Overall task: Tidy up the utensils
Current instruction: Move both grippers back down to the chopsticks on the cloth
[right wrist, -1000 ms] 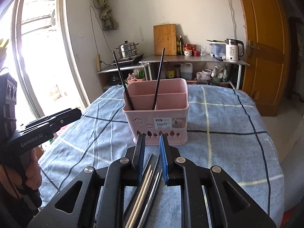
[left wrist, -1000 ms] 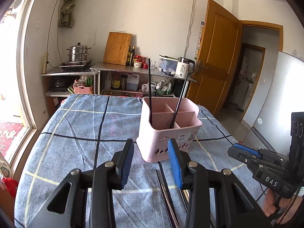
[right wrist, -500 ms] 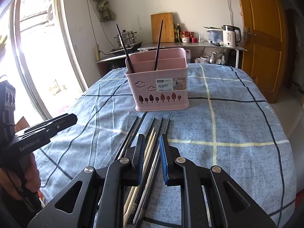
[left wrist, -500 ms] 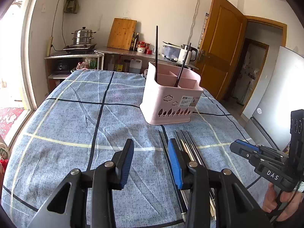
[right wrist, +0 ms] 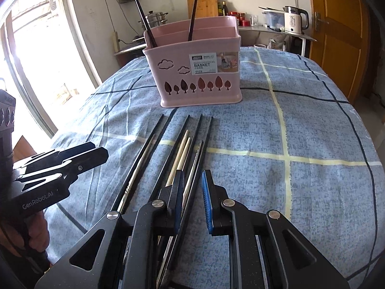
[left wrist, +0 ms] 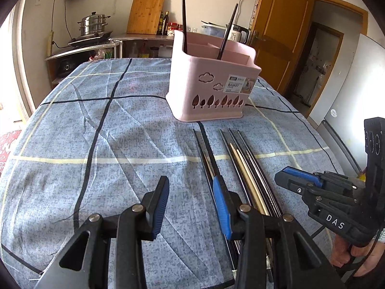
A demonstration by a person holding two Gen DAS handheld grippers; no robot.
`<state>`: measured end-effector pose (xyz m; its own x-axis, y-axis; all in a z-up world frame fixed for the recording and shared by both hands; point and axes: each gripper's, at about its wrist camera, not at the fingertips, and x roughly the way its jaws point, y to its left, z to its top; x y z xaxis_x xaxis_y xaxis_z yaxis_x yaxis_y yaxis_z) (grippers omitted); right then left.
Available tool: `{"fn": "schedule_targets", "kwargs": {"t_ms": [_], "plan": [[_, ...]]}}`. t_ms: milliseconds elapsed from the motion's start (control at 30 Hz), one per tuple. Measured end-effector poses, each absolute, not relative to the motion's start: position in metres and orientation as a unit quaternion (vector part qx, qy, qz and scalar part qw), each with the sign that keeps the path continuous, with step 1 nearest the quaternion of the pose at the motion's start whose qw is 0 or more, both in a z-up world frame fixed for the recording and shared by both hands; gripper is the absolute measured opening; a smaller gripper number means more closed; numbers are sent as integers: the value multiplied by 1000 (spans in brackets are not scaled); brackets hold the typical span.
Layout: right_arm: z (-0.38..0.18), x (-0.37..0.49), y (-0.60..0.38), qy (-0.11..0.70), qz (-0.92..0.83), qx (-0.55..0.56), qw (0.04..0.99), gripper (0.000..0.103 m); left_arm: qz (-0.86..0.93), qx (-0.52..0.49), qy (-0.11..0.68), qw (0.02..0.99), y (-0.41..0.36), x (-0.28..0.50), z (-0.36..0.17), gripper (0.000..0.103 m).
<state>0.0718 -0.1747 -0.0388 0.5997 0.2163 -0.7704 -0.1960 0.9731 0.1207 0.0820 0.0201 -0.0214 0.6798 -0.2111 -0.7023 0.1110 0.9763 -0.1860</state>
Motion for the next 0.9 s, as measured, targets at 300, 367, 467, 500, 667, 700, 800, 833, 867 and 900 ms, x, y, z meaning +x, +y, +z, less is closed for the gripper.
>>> {"fn": "schedule_targets", "kwargs": {"t_ms": [300,367,467,500,667,700,800,833,867,900], "plan": [[-53,82,-173,449,110,6,887,16,-87,-51,416,904,11,94,-37,40],[-53,83,-172,448,109,3,887,16,-85,-48,422,901,9,96,-40,40],[-54,84,-173,448,108,5,887,16,-83,-44,427,899,6,99,-44,40],[-54,85,-173,448,109,6,887,16,-83,-42,426,900,6,100,-44,41],[-53,87,-174,447,110,7,887,16,-84,-36,424,901,2,100,-46,48],[-54,87,-174,447,110,8,887,16,-82,-30,423,902,0,100,-46,48],[-54,86,-175,449,111,9,887,16,-75,-31,425,902,0,99,-45,49],[-54,86,-175,449,112,8,886,16,-75,-33,425,901,1,99,-45,49],[-53,86,-175,450,111,8,886,16,-76,-35,425,901,2,99,-45,49],[-53,87,-175,451,110,6,885,16,-73,-35,425,901,3,99,-45,48]]}}
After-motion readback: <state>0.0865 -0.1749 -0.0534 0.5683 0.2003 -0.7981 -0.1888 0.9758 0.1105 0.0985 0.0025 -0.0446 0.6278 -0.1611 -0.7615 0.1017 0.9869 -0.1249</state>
